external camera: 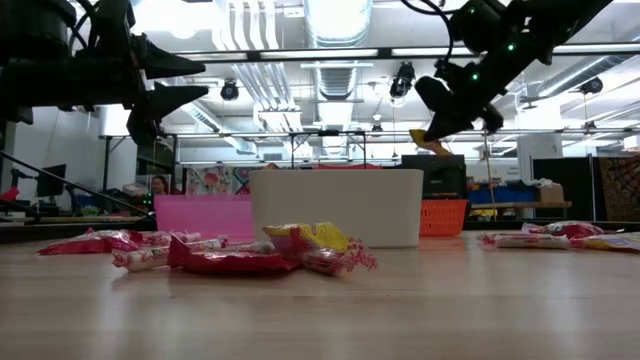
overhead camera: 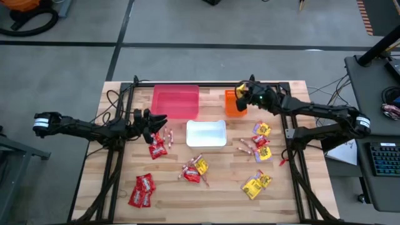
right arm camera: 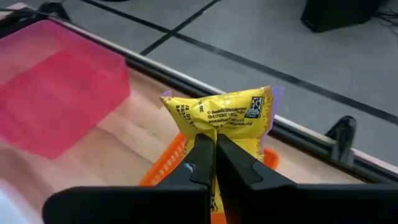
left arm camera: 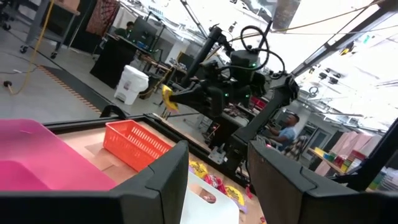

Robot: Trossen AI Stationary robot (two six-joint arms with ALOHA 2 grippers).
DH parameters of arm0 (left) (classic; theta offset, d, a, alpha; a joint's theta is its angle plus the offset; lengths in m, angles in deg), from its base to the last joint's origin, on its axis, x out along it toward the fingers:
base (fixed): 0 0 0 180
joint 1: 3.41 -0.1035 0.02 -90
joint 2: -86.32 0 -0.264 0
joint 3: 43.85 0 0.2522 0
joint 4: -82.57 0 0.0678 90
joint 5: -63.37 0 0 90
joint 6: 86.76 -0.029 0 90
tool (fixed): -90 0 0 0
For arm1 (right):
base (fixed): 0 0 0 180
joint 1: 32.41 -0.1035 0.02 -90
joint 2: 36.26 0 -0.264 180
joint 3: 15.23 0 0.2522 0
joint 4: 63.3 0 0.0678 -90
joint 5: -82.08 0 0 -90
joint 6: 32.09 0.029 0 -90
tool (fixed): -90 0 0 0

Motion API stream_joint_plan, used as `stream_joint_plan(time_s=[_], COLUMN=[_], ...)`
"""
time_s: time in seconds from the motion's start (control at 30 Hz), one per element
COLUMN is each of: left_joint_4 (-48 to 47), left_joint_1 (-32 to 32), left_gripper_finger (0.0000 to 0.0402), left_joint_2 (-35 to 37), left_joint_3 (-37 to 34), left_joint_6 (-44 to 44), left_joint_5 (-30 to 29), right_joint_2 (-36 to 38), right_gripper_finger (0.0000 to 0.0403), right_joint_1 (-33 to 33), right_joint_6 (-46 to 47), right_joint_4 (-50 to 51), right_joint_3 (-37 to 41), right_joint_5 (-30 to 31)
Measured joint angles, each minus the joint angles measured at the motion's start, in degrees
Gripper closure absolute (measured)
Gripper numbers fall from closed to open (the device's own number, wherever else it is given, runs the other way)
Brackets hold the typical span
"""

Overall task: Sort candy
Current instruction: Put the yellow candy into the orange bin

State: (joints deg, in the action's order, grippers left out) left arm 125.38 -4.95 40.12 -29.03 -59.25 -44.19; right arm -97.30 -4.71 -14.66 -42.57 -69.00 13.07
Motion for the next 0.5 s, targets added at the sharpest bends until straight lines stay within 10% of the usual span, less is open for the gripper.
stream_joint_plan(time_s=[0.5], left_joint_4=[-0.02], left_joint_1=[0.0], left_gripper_finger=[0.0251], left_joint_2=[-0.33], left_joint_3=[0.0], left_joint_6=[-0.43], left_joint_5=[-0.04], right_joint_2=[-6.67], right_gripper_finger=[0.039], right_joint_1=[0.08], right_joint_6=[1.43], right_joint_4=[-4.25], right_joint_3=[0.0], right_joint_5=[-1.92])
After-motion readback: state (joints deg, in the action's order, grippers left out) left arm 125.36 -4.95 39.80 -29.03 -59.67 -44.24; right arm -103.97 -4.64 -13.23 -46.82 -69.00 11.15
